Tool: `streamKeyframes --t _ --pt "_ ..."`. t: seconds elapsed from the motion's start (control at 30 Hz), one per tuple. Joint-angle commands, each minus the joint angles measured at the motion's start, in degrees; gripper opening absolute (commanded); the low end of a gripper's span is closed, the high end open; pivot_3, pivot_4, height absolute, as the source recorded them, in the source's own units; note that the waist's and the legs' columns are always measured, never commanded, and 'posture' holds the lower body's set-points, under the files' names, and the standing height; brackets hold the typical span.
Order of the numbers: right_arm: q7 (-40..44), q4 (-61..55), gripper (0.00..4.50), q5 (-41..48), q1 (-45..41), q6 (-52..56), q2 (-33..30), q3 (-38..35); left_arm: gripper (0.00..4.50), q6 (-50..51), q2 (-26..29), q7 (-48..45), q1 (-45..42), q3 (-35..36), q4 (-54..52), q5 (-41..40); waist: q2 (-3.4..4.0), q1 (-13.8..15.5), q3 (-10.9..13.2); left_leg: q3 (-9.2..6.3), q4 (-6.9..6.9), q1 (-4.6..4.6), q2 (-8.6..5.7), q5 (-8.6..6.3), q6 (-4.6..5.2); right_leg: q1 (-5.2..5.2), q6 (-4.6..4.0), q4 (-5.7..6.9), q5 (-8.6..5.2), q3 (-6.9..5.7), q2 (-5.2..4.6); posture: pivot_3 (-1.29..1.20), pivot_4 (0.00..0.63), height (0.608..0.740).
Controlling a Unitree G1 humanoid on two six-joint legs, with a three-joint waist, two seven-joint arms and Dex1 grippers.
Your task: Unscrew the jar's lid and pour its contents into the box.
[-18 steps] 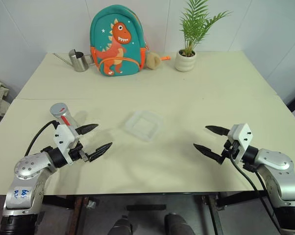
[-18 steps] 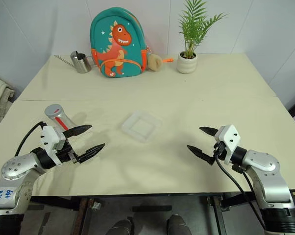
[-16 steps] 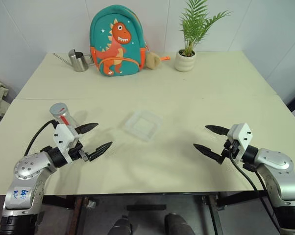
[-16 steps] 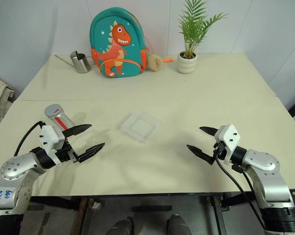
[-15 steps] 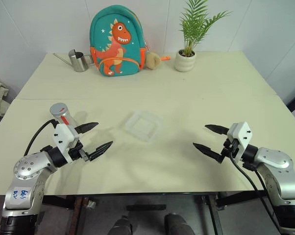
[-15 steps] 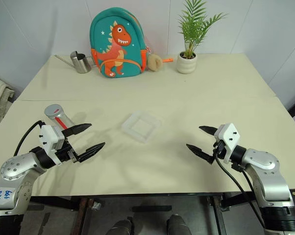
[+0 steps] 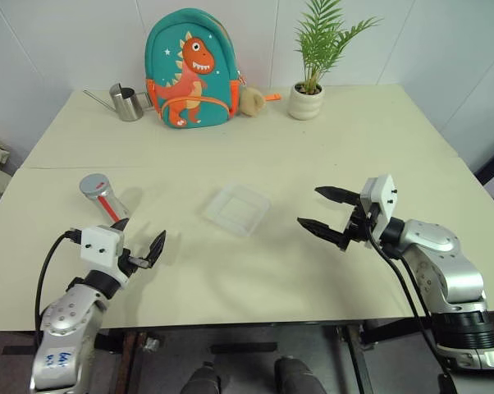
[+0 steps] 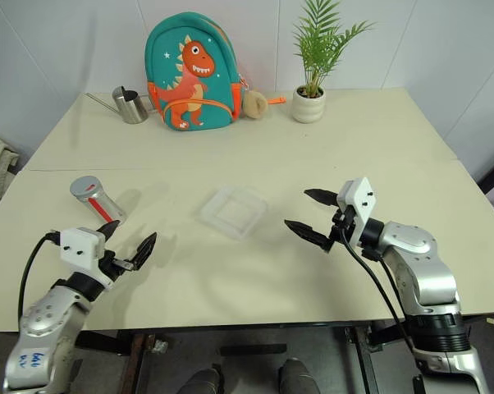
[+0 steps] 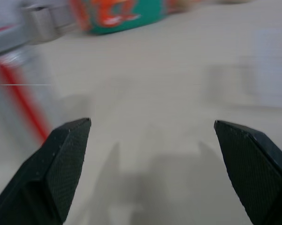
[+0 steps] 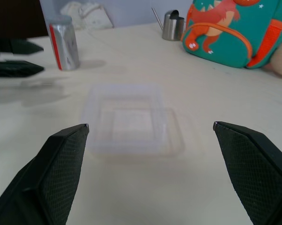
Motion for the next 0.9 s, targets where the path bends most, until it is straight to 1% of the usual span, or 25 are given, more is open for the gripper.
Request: streamKeyframes --t 0.03,0.07,0.13,0.2,0.23,0.3,0.53,0.63,0.73,0.8,0.9 --pt "0.60 -2.22 4.48 1.13 -2.04 0.89 0.59 1.51 4.48 0.68 -4.20 8.67 -2.83 -0.64 -2.40 3.76 -0.01 0.23 0.00 -0.02 0.01 -0.02 -0.03 0.00 0.00 0.00 0.01 -0.02 0.01 -0.02 -0.02 0.00 0.150 0.740" --pt "1.27 -1.59 4.48 0.99 -2.84 0.56 0.98 2.19 4.48 1.05 -6.19 11.87 -4.88 -1.25 -1.20 5.41 -0.03 0.23 -0.01 -0.02 0.02 -0.02 -0.06 0.01 0.00 0.00 0.01 -0.01 0.01 -0.02 -0.02 0.00 0.150 0.740" --pt "1.36 -1.41 4.48 0.53 -3.21 0.11 1.69 3.25 4.48 2.28 -7.91 14.19 -7.14 -1.54 0.36 6.11 -0.03 0.37 -0.01 -0.02 0.02 -0.01 -0.09 0.02 0.00 0.00 0.02 -0.01 0.01 -0.03 -0.02 0.00 0.150 0.740" --pt "1.34 -1.78 4.48 0.28 -2.94 0.05 2.08 3.80 4.48 2.72 -8.09 15.76 -8.46 -1.91 1.07 8.01 -0.03 0.45 -0.02 -0.02 0.02 -0.01 -0.11 0.04 -0.01 0.01 0.05 -0.01 0.03 -0.03 -0.02 0.00 0.150 0.740" --pt "1.50 -1.70 4.48 0.10 -2.75 -0.20 2.06 4.01 4.48 2.81 -7.38 18.25 -8.92 -2.47 1.32 11.64 -0.03 0.33 -0.02 -0.01 0.01 -0.01 -0.11 0.04 -0.01 0.00 0.05 -0.01 0.03 -0.01 -0.02 0.00 0.150 0.740" --pt "1.75 -1.03 4.48 -0.09 -2.46 -0.70 2.05 4.02 4.48 3.21 -7.18 22.32 -9.96 -2.89 2.26 15.97 -0.03 0.13 -0.02 -0.01 -0.03 -0.01 -0.12 0.05 -0.01 -0.02 0.05 -0.03 0.03 0.00 -0.02 0.00 0.150 0.740" --pt "-0.06 -3.14 4.48 -0.53 -0.82 -0.40 2.96 4.32 4.48 1.97 -10.29 27.48 -12.63 -1.17 3.73 16.95 -0.04 0.16 -0.02 -0.01 -0.01 -0.02 -0.17 0.05 -0.01 0.00 0.06 -0.03 0.03 -0.01 -0.09 0.00 0.150 0.740" --pt "-0.62 -3.85 4.48 -0.58 -0.37 -0.14 2.94 4.27 4.48 1.67 -9.87 27.60 -13.60 -1.03 5.10 17.08 -0.04 0.10 -0.02 -0.01 -0.01 -0.03 -0.17 0.06 -0.01 -0.01 0.07 -0.02 0.04 -0.01 -0.07 0.00 0.150 0.740" --pt "-1.09 -4.28 4.48 -0.58 -0.11 0.11 2.87 4.22 4.48 0.40 -9.53 28.91 -16.41 1.01 9.08 15.97 -0.04 0.13 -0.02 -0.02 -0.01 -0.02 -0.17 0.09 -0.04 -0.01 0.07 0.01 0.04 -0.02 -0.07 0.00 0.150 0.740" --pt "-0.92 -4.76 4.48 -0.65 0.06 0.31 2.63 4.62 4.48 -0.30 -8.29 29.42 -18.98 0.43 12.98 17.36 -0.04 0.12 -0.02 -0.02 0.00 -0.02 -0.18 0.10 -0.04 -0.01 0.09 0.01 0.05 -0.02 -0.07 0.00 0.150 0.740" --pt "-1.10 -5.22 4.48 -0.39 0.06 0.73 2.65 4.61 4.48 -1.39 -8.73 29.69 -21.13 0.48 16.20 16.43 -0.04 0.11 -0.02 -0.03 0.00 -0.03 -0.23 0.12 -0.04 0.00 0.12 0.00 0.06 -0.01 -0.10 0.00 0.150 0.740"
